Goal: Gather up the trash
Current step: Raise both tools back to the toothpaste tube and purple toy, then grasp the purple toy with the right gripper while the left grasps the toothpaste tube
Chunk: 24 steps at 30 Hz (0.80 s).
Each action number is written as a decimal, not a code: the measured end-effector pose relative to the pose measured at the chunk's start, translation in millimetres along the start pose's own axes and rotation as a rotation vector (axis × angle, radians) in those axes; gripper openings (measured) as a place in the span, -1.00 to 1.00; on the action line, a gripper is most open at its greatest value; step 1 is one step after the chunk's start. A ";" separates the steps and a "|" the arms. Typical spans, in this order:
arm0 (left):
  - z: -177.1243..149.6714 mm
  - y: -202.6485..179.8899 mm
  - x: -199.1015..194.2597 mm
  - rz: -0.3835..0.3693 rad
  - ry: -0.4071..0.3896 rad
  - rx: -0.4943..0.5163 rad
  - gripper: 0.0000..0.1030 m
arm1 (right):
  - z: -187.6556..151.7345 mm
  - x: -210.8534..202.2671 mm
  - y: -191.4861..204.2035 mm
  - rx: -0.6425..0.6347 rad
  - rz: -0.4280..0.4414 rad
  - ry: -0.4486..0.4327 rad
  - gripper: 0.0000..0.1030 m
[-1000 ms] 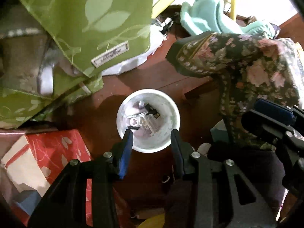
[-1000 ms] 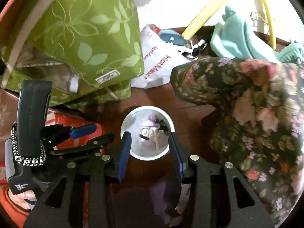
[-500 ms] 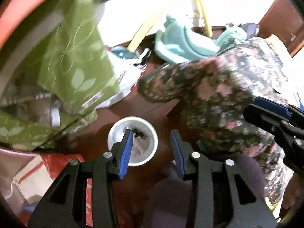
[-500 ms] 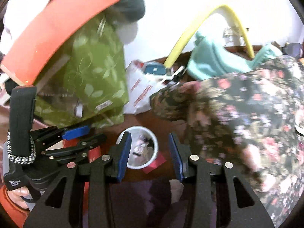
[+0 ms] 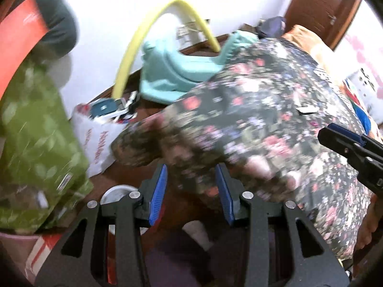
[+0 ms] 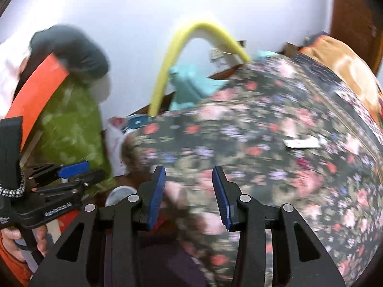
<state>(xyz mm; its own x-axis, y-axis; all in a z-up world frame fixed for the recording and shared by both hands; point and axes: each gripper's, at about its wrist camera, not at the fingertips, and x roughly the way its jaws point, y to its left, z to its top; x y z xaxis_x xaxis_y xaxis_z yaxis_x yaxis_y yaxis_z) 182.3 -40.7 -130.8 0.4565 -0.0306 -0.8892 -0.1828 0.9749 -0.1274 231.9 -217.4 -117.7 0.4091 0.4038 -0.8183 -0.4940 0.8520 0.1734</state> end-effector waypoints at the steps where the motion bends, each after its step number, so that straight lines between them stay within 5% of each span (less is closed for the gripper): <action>1: 5.9 -9.3 3.5 -0.008 0.002 0.015 -0.20 | -0.4 -1.8 -13.1 0.018 -0.014 -0.003 -0.28; 12: 47.8 -91.2 47.1 -0.086 0.030 0.150 -0.20 | 0.8 24.3 -140.7 0.112 -0.179 0.047 -0.28; 24: 80.3 -136.4 96.9 -0.099 0.086 0.238 -0.20 | 0.3 81.0 -161.6 0.026 -0.132 0.108 -0.28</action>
<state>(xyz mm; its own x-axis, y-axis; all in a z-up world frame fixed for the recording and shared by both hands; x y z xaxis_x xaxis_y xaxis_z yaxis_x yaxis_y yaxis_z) 321.4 -159.0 -164.3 0.3846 -0.1373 -0.9128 0.0738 0.9903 -0.1179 345.1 -322.2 -211.9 0.3836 0.2508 -0.8888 -0.4208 0.9042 0.0735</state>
